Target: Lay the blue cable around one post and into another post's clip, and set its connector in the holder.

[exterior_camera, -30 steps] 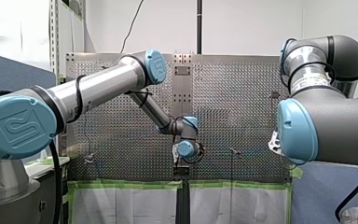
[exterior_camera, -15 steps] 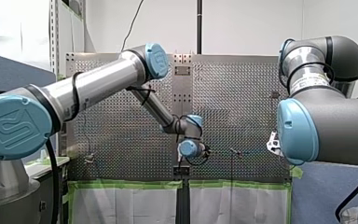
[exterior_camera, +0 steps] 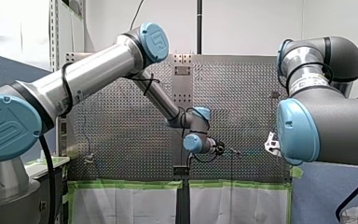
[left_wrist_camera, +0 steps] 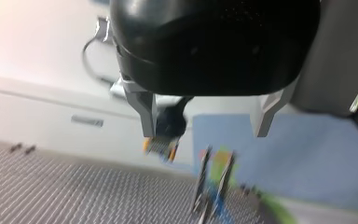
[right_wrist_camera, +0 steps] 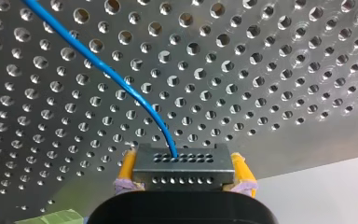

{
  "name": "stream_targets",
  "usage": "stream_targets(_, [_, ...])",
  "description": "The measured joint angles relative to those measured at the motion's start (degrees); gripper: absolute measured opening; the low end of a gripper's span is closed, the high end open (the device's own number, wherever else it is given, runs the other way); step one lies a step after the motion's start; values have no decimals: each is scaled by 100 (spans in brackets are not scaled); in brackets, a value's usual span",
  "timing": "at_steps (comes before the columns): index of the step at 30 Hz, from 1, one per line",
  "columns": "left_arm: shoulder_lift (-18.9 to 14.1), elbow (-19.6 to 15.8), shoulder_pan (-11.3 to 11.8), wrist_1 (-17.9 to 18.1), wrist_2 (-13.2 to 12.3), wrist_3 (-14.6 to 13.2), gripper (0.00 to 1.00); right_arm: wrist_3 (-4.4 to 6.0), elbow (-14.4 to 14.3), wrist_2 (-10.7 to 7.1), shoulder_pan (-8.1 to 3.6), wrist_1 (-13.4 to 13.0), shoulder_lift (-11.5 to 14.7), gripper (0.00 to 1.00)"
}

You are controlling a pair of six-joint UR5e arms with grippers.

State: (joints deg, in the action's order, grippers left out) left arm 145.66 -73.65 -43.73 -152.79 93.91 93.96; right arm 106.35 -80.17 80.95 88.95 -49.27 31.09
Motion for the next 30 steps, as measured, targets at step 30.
stream_targets(30, [-10,-25,-254,69,818,231,100,60,0,1,81,33,-31,0])
